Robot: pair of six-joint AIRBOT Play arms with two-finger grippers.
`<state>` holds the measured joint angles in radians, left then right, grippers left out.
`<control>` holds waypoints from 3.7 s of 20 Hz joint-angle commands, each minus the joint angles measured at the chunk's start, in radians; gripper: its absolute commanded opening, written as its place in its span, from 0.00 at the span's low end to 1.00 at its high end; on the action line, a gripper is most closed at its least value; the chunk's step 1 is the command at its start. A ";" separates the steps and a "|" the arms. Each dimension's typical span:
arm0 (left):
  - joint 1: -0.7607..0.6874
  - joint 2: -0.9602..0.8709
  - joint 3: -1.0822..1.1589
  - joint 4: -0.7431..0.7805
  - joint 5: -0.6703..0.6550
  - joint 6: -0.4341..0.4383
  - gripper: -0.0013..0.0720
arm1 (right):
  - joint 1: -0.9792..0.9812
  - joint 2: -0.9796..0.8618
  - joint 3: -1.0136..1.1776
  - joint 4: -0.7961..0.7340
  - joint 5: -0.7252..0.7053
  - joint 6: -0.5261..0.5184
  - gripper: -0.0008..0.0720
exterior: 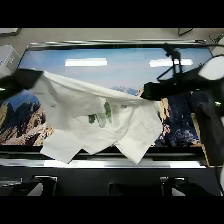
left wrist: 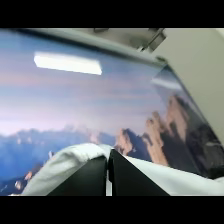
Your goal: Fold the clothes and pants, and hang the long-sleeved shirts on hangers.
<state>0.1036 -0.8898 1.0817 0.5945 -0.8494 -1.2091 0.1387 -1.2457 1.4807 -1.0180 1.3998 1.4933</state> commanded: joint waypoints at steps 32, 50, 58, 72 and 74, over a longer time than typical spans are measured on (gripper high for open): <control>0.256 -0.612 -0.198 0.197 -0.232 0.029 0.95 | -0.432 -0.100 -0.622 -0.095 0.134 0.006 0.94; 0.237 -0.382 -0.122 0.082 -0.192 0.048 0.05 | -0.224 0.000 -0.636 0.122 -0.143 -0.063 0.07; 0.244 0.184 0.380 -0.171 0.109 0.161 0.05 | -0.321 0.403 0.154 -0.091 -0.456 -0.067 0.07; 0.244 0.175 0.354 -0.057 -0.103 0.071 0.05 | -0.321 0.394 0.117 -0.171 0.023 0.106 0.07; 0.235 0.031 0.235 -0.047 -0.159 0.072 0.05 | -0.321 0.250 0.016 -0.169 0.038 0.129 0.07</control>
<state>0.3454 -0.7124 1.4136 0.5098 -0.8570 -1.1187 -0.1822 -0.8440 1.5772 -1.1721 1.2381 1.5696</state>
